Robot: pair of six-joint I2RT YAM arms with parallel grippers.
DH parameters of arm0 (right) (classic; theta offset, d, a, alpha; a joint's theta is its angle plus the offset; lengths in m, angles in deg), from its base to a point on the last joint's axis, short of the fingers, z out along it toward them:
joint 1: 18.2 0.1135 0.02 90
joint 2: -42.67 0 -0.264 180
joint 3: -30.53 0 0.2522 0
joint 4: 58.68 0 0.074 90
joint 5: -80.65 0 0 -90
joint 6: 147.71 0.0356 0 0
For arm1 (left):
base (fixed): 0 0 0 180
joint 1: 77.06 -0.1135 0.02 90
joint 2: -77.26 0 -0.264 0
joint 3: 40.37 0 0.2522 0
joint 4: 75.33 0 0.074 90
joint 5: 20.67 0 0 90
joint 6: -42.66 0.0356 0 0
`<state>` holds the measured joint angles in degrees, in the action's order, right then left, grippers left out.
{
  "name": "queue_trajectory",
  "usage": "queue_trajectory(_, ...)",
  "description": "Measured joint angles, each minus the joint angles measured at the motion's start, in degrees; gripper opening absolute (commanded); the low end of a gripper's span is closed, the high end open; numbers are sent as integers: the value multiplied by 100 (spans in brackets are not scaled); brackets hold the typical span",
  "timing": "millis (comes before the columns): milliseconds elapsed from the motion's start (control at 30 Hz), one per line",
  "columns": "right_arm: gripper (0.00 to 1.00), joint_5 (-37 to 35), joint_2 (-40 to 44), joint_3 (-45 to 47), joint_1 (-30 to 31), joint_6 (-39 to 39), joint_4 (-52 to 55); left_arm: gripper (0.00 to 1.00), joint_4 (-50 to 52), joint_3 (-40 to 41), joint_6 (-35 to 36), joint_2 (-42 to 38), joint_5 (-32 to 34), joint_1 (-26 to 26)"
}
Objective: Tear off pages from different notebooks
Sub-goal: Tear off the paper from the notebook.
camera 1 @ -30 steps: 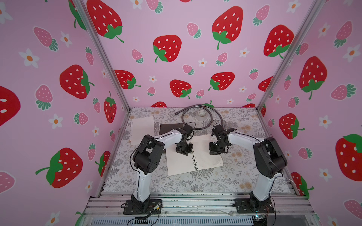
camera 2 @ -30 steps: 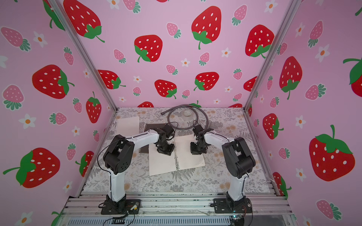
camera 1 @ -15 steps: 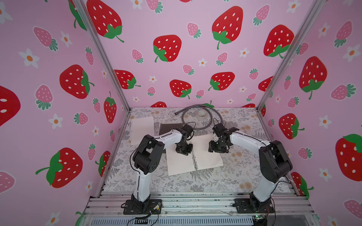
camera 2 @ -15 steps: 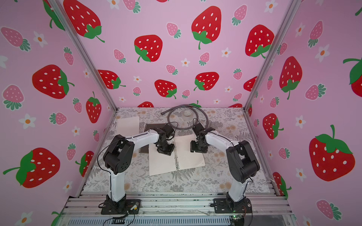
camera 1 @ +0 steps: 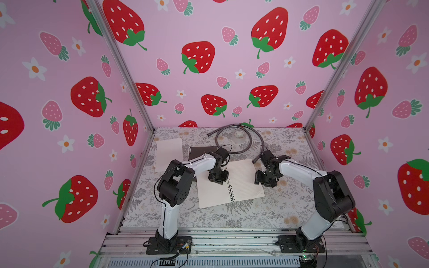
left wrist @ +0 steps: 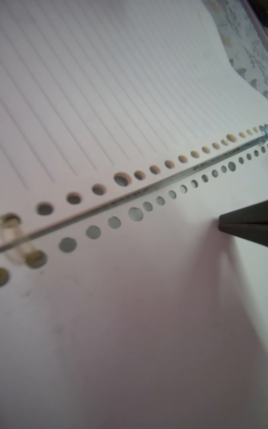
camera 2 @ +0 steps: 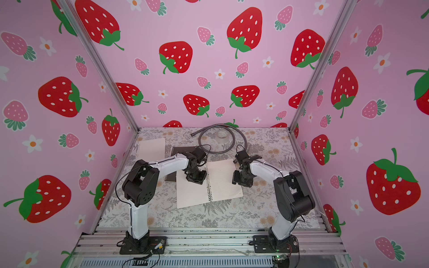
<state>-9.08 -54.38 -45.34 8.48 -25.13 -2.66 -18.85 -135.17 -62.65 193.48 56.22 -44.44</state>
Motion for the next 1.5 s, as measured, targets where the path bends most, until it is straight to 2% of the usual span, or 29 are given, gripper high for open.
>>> queue_trajectory(233,60,332,-153,0,0,63,-131,0,0,0,-13,0,0,0)
queue_trajectory(900,58,487,-173,-146,-4,33,-96,0,2,0,-15,0,-2,-11)
queue_trajectory(1100,53,634,-175,-149,-4,20,-103,0,2,0,-13,0,-2,-11)
queue_trajectory(1167,47,730,-188,-149,-4,20,-118,0,2,0,-13,0,-2,-11)
queue_trajectory(1500,39,1038,-232,-120,-4,24,-219,0,2,0,-13,0,-2,-11)
